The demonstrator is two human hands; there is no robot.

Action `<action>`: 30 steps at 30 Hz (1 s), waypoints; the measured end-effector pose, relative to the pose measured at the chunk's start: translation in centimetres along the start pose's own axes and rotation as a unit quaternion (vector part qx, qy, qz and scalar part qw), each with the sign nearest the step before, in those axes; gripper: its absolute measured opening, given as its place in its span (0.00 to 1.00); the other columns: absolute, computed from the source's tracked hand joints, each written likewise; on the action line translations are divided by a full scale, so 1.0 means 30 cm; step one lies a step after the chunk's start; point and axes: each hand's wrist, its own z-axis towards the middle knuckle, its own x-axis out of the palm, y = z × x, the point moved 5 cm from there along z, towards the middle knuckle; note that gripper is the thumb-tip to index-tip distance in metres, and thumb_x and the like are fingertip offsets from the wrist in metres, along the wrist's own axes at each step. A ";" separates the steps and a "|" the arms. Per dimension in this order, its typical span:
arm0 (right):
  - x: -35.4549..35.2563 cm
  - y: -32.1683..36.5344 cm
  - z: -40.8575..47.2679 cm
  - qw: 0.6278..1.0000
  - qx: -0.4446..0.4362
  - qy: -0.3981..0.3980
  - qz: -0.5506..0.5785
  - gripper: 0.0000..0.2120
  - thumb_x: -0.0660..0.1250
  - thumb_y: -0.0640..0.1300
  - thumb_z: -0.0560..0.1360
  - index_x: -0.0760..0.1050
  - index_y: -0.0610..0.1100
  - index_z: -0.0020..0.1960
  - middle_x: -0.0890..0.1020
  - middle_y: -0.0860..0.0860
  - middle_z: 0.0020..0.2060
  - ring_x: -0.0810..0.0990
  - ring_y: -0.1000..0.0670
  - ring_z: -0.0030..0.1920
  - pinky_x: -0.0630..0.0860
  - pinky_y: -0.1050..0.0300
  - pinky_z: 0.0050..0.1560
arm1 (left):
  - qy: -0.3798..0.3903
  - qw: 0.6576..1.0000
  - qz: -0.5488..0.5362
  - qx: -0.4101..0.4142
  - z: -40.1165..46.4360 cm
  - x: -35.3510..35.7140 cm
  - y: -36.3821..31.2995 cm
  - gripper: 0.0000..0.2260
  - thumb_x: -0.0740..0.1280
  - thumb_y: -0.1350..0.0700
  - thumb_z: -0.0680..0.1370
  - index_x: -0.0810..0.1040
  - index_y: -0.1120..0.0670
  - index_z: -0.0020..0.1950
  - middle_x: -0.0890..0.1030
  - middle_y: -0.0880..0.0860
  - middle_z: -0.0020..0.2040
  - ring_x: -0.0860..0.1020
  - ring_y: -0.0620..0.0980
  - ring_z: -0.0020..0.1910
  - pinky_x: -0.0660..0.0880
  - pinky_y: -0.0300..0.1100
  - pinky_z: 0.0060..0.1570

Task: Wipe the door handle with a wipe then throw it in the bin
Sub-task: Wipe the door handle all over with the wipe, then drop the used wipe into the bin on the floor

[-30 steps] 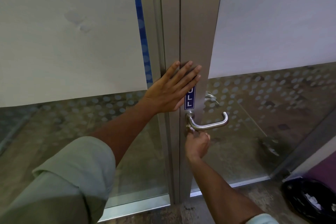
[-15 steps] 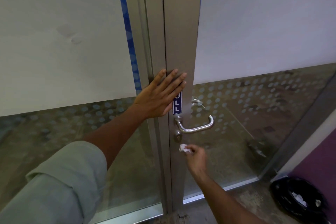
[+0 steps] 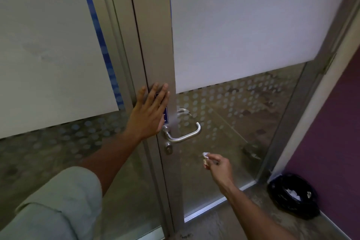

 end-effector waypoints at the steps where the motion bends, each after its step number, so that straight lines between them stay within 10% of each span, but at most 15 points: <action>1: -0.016 0.004 0.007 1.000 0.000 -0.005 0.005 0.12 0.68 0.31 0.75 0.86 0.46 0.47 0.87 0.55 0.40 0.84 0.55 0.37 0.83 0.58 0.45 | -0.010 0.999 -0.031 -0.023 -0.005 -0.012 -0.036 0.39 0.65 0.45 0.75 0.57 0.60 0.81 0.55 0.61 0.82 0.53 0.65 0.81 0.46 0.69 0.76; 14: -0.305 -0.019 0.029 1.000 0.016 -0.017 -0.016 0.16 0.73 0.33 0.72 0.82 0.40 0.59 0.85 0.52 0.56 0.82 0.56 0.56 0.75 0.59 0.64 | 0.032 0.920 -0.391 -0.011 -0.113 -0.103 -0.720 0.23 0.62 0.54 0.73 0.81 0.58 0.66 0.83 0.55 0.62 0.81 0.57 0.60 0.78 0.51 0.60; 22: -0.583 -0.100 0.037 0.998 0.049 -0.035 -0.016 0.07 0.71 0.36 0.75 0.85 0.43 0.50 0.86 0.47 0.52 0.86 0.45 0.52 0.82 0.54 0.46 | 0.191 0.897 -0.398 0.014 -0.060 -0.052 -1.032 0.28 0.59 0.48 0.75 0.74 0.54 0.74 0.75 0.52 0.73 0.72 0.54 0.73 0.71 0.51 0.70; 30: -0.908 -0.218 0.051 0.993 0.073 -0.032 -0.089 0.10 0.73 0.41 0.73 0.85 0.44 0.54 0.85 0.54 0.50 0.78 0.60 0.43 0.77 0.61 0.47 | 0.283 0.886 -0.363 0.053 0.049 -0.046 -1.336 0.32 0.55 0.46 0.80 0.54 0.52 0.83 0.54 0.51 0.84 0.52 0.52 0.82 0.53 0.51 0.79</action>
